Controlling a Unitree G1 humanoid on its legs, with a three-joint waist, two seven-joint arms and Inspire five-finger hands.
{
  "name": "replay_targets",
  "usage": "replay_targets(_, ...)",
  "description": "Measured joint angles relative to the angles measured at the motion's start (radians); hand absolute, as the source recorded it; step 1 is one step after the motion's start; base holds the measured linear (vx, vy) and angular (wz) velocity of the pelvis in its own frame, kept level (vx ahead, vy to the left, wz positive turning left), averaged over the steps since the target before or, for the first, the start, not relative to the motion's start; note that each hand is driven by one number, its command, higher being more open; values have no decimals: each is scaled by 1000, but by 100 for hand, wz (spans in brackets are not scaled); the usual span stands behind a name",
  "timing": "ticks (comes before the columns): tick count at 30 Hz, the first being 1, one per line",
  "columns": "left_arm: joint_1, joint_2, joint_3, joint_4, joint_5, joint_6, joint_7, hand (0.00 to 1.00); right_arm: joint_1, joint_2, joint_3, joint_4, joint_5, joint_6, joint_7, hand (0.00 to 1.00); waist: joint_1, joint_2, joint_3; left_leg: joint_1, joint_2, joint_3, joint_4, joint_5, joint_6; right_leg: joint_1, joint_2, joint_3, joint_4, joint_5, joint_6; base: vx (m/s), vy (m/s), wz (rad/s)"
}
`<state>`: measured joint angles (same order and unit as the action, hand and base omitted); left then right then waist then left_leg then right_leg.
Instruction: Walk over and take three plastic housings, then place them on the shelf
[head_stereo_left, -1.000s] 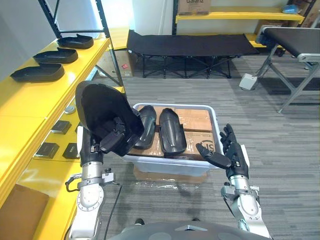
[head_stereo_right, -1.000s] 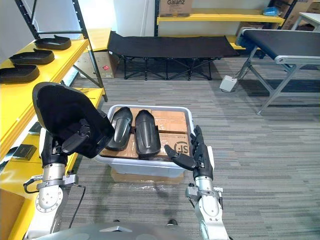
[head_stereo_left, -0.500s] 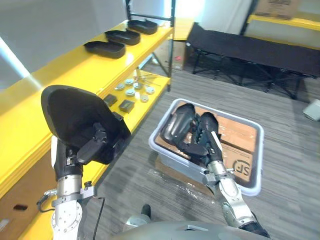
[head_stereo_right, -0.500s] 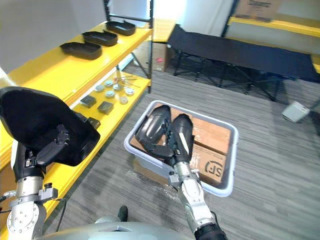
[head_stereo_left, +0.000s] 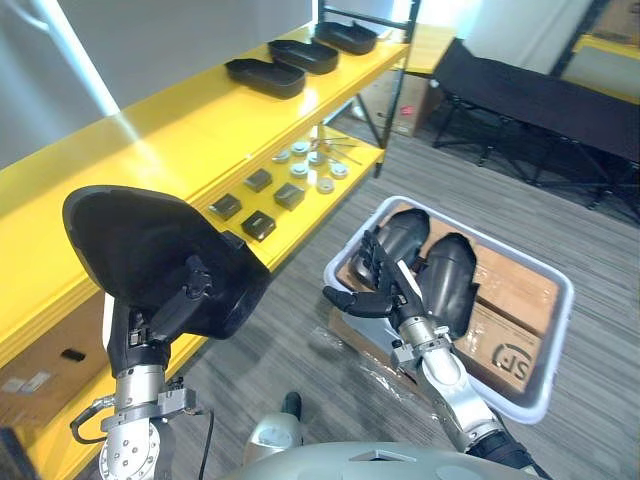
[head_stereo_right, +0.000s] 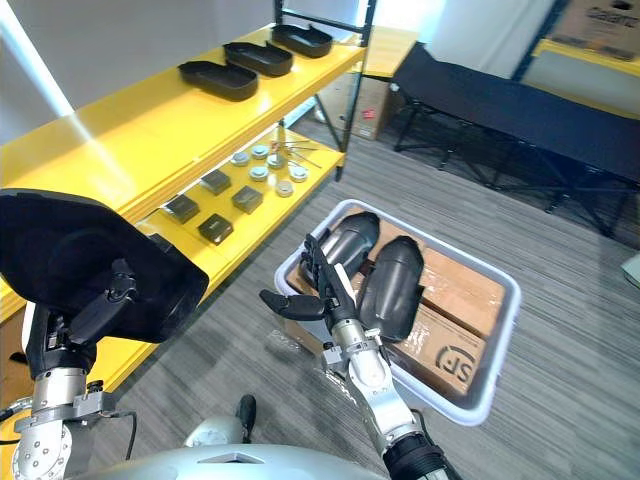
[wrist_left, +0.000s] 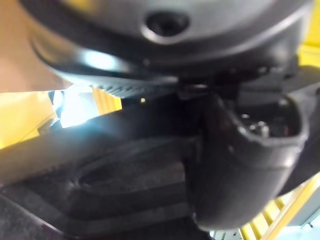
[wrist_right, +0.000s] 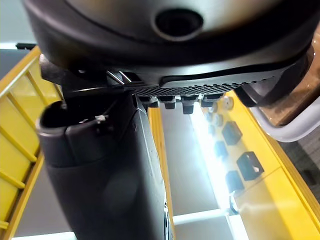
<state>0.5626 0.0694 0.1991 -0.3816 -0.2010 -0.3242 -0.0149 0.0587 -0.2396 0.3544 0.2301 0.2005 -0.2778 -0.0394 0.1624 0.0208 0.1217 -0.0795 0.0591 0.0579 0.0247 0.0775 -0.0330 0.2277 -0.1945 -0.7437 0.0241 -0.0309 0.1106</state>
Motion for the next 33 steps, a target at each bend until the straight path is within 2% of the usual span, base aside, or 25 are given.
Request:
replay_targets(2, -5, 2, 3, -14, -1, -8, -7, 0, 1, 0, -22, -1, -1, 1, 0, 100, 5, 4, 1, 3, -14, -11, -28, 15, 1, 0, -13, -12, 15, -14, 13, -18, 52, 38)
replay_targets(8, -4, 12, 3, -44, -33, -11, -40, 0, 6, 24, -67, -12, 2, 0, -2, 100, -2, 17, 7, 20, -34, 1, -79, 38, 14, -3, -34, -15, 28, -32, 5, -10, 49, 8)
replay_targets(9, -7, 18, 2, -45, -33, -11, -49, 0, 6, 37, -80, -12, 1, 0, 2, 100, -5, 15, 7, 16, -39, -3, -82, 39, 16, -13, -39, 0, 41, -46, 12, 8, 23, 18)
replay_targets(11, -19, 34, -2, -44, -37, -11, -86, 0, 21, 42, -101, -23, 0, 1, -2, 100, -24, 11, 9, 4, -55, -39, -80, 42, 20, -39, -37, 94, 91, -100, 7, 3, 2, 58)
replay_targets(12, -39, 58, -19, -44, -37, -11, -112, 0, 50, 40, -116, -57, 0, 0, -12, 100, -39, 9, 9, -6, -76, -85, -82, 47, 25, -49, -34, 182, 120, -120, -6, 5, -9, 93)
replay_targets(14, -74, 93, -43, -45, -38, -11, -154, 0, 69, 36, -131, -79, -1, 1, -20, 100, -57, 7, 12, -19, -80, -117, -86, 52, 30, -67, -32, 301, 177, -114, 3, 56, 27, 118)
replay_targets(16, -105, 130, -56, -44, -41, -11, -172, 0, 68, 35, -142, -80, 0, 1, -20, 100, -55, 6, 10, -15, -68, -119, -108, 77, 25, -75, -25, 324, 215, -115, 2, 74, 2, 79)
replay_targets(19, -111, 135, -58, -38, -72, -9, -163, 0, 65, 46, -146, -81, -4, 0, -9, 100, -33, -22, 11, -18, -72, -122, -107, 101, 24, -77, -33, 327, 221, -115, 1, 90, -48, 16)
replay_targets(23, -84, 119, -66, -36, -72, -8, -121, 0, 56, 43, -146, -81, -36, -1, 17, 100, -31, -24, 11, -18, -76, -121, -106, 114, 25, -77, -32, 334, 207, -109, -7, 35, -5, 2)
replay_targets(27, -80, 95, -118, 9, -74, -8, -124, 0, 89, 2, -164, -104, -37, -2, 20, 100, -51, -2, 22, -44, -82, -150, -107, 115, 20, -41, -9, 285, 162, -125, -9, -64, -35, 37)
replay_targets(28, -86, 97, -139, 31, -80, -8, -141, 0, 122, -3, -190, -138, -35, -2, 20, 100, -72, 5, 29, -80, -76, -90, -93, 100, 25, -32, -3, 243, 137, -146, 2, -143, -28, 82)
replay_targets(29, -88, 96, -150, 40, -80, -8, -145, 0, 134, -6, -200, -149, -35, -2, 20, 100, -82, 12, 34, -91, -72, -72, -85, 100, 25, -26, 1, 230, 126, -152, 8, -109, -15, 77)
replay_targets(31, -90, 96, -181, 78, -80, -8, -149, 0, 154, -33, -225, -156, -35, -6, 16, 100, -85, 35, 61, -99, -62, -45, -73, 101, 25, -20, 7, 226, 123, -192, 15, -152, -19, 35)
replay_targets(33, -77, 97, -194, 91, -80, -8, -145, 0, 163, -58, -229, -155, -35, -13, 12, 100, -86, 56, 76, -112, -37, -7, -57, 79, 10, -31, 17, 225, 136, -204, -2, -192, -5, 17)
